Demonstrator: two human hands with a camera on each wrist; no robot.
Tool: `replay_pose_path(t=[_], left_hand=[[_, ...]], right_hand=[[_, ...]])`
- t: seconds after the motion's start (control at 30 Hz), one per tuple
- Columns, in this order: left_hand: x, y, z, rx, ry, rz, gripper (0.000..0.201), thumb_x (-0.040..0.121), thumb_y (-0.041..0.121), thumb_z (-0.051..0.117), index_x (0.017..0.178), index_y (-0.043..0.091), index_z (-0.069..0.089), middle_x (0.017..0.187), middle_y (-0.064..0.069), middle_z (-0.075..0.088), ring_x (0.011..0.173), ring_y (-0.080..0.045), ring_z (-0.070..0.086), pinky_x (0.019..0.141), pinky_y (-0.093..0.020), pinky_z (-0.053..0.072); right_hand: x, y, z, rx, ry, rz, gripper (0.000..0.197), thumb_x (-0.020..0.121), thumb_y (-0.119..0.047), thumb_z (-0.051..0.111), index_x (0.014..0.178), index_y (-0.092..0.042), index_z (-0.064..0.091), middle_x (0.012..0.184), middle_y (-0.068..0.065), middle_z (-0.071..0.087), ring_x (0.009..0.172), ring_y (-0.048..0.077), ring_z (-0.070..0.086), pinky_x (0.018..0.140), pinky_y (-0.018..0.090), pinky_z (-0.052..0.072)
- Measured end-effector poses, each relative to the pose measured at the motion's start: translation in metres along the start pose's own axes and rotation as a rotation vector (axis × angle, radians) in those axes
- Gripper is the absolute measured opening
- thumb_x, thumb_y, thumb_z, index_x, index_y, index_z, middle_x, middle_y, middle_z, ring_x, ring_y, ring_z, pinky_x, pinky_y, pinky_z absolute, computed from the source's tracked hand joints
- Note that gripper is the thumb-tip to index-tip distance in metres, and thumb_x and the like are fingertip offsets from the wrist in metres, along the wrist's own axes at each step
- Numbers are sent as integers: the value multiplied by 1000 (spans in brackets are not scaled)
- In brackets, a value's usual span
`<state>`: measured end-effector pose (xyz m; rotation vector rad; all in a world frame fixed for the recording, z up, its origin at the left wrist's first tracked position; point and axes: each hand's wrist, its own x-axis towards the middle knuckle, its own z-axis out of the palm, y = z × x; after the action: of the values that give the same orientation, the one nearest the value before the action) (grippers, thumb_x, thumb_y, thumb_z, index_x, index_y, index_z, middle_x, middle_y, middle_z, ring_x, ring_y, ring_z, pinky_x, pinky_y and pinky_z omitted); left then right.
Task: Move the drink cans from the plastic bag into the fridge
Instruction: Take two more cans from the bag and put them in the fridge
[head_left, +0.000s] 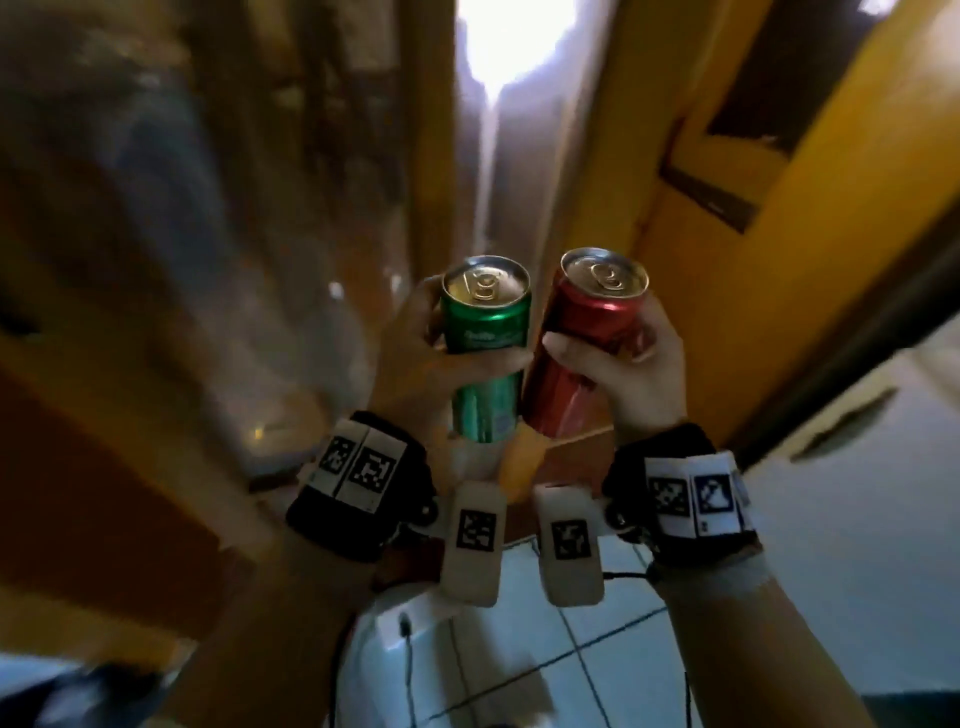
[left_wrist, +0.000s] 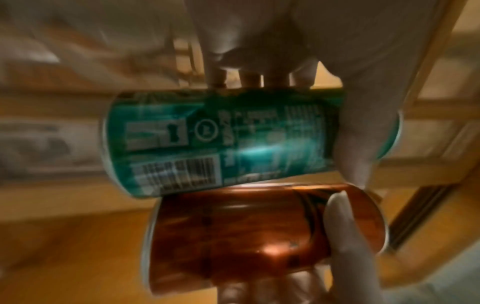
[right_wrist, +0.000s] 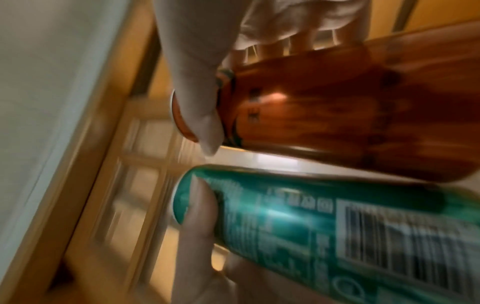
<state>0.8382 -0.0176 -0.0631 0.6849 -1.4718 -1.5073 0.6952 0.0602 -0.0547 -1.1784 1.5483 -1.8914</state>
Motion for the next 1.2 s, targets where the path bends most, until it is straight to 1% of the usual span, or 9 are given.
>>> replay_pose_path(t=[0.1, 0.17, 0.27, 0.37, 0.5, 0.63, 0.77, 0.93, 1.2], left_hand=[[47, -15, 88, -95, -158, -32, 69, 50, 16, 85, 112, 10, 57, 108, -24, 62, 104, -44, 60, 87, -65, 48], [70, -22, 144, -135, -256, -41, 65, 51, 16, 86, 110, 14, 59, 106, -22, 62, 104, -46, 59, 89, -68, 45], [93, -24, 217, -128, -369, -26, 63, 48, 18, 82, 107, 16, 62, 95, -3, 68, 94, -25, 65, 81, -42, 54], [107, -29, 288, -161, -493, -38, 51, 50, 11, 80, 97, 25, 64, 84, 12, 73, 84, -7, 68, 67, -19, 52], [128, -39, 378, -212, -618, -52, 61, 43, 18, 80, 101, 18, 62, 90, 7, 70, 88, -10, 67, 70, -24, 53], [155, -50, 460, -251, -731, -55, 70, 45, 22, 80, 111, 12, 59, 99, 0, 69, 95, -18, 67, 75, -29, 53], [192, -55, 540, -287, -858, -17, 58, 52, 7, 79, 106, 13, 58, 90, 3, 69, 81, -7, 69, 67, -19, 54], [254, -33, 638, -371, -973, 69, 59, 46, 7, 79, 102, 13, 60, 86, 5, 71, 82, -9, 69, 68, -20, 54], [300, 13, 808, -456, -1126, 215, 51, 62, 1, 70, 112, 0, 57, 91, -4, 68, 82, -9, 67, 69, -20, 52]], right_hand=[[33, -1, -86, -62, 140, -7, 54, 46, -26, 83, 95, -28, 62, 89, -14, 71, 94, 8, 64, 82, 22, 50], [47, -3, -139, -103, 241, 2, 55, 46, -29, 82, 97, -28, 63, 97, -6, 70, 100, 18, 63, 88, 33, 52], [61, -11, -209, -152, 355, -15, 48, 48, -26, 83, 91, -34, 63, 95, -5, 69, 98, 19, 65, 89, 42, 53], [68, -15, -269, -158, 480, -21, 48, 50, -16, 82, 91, -29, 62, 85, -11, 70, 85, 3, 66, 76, 24, 54], [80, -14, -338, -191, 619, -21, 50, 45, -29, 80, 92, -33, 63, 99, 1, 70, 101, 20, 64, 89, 39, 53], [106, -6, -406, -201, 747, -64, 43, 50, -18, 78, 87, -33, 61, 75, -20, 71, 80, 0, 66, 76, 21, 54], [143, -7, -470, -256, 856, -146, 41, 48, -31, 76, 87, -28, 63, 79, -12, 71, 86, 9, 66, 82, 29, 54], [210, -43, -556, -278, 886, -254, 36, 52, -21, 77, 85, -24, 63, 80, -8, 70, 79, 7, 67, 67, 16, 51], [280, -99, -693, -494, 948, -341, 35, 62, -16, 77, 91, -28, 60, 89, -10, 67, 80, -4, 65, 71, 12, 51]])
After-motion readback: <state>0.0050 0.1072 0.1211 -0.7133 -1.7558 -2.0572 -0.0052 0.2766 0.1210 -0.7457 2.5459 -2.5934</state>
